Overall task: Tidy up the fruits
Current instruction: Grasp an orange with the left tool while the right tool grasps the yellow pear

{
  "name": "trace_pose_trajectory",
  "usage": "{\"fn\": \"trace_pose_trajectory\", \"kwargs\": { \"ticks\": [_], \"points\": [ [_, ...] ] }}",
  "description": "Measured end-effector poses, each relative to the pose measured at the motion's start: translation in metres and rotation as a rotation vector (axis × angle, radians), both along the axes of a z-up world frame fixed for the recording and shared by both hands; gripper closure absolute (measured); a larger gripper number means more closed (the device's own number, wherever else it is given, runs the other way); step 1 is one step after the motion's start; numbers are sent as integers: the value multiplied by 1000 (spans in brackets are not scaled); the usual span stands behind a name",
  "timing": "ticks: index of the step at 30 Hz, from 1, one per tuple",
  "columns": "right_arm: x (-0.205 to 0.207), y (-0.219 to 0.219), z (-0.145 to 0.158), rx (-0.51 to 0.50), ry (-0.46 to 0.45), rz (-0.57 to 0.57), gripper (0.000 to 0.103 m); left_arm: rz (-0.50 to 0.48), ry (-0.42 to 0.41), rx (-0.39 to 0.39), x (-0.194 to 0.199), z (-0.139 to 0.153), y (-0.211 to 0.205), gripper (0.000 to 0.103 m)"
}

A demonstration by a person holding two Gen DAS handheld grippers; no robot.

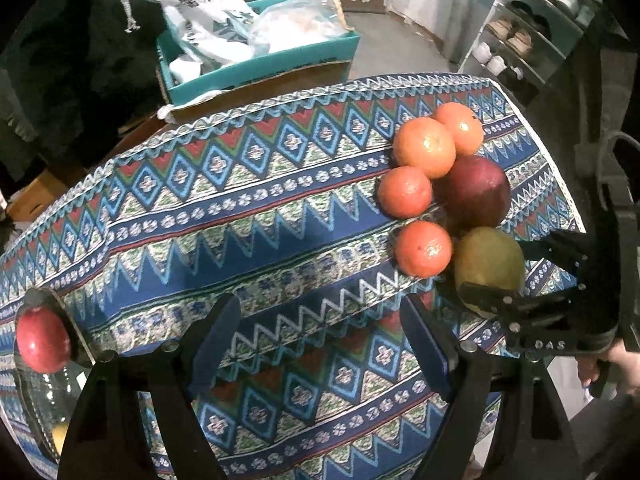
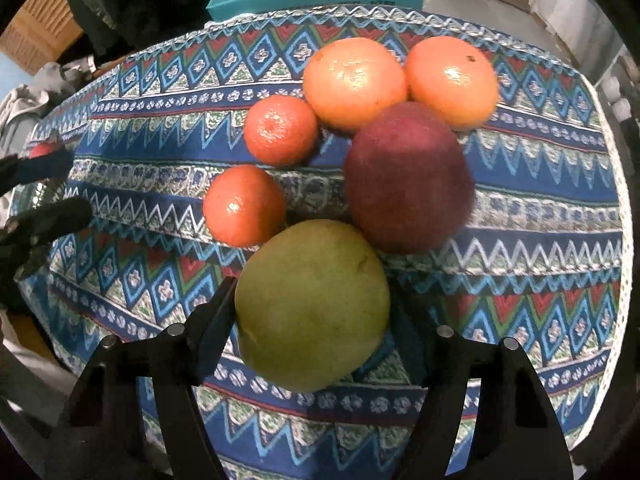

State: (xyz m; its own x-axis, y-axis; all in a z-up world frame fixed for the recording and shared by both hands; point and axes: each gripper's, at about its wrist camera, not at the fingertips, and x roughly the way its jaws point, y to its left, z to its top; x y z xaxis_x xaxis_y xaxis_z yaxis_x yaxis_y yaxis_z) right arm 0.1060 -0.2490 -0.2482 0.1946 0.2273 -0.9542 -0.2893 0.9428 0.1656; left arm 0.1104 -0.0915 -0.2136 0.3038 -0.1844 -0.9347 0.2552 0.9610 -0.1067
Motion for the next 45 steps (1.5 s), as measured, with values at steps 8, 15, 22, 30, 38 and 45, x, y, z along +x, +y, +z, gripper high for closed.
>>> {"fn": "trace_pose_trajectory", "kwargs": {
  "ticks": [8,15,22,30,38,45],
  "points": [
    [-12,-44,21,9,-43,-70,31,-27,31,-27,13,-14,-29,20],
    [-12,-75,29,-2,-71,-128,31,-64,70,-34,24,-28,-56,20],
    [-9,-95,30,9,-83,-157,31,-72,100,-52,34,-42,-69,20],
    [-6,-98,27,21,-83,-171,31,-74,124,-80,39,-55,-82,20],
    [-3,-96,28,23,-86,-167,31,-101,149,-109,37,-64,-88,53],
    [-3,-90,36,20,-124,-147,31,-100,92,-72,28,-51,-78,55]
  ]
}}
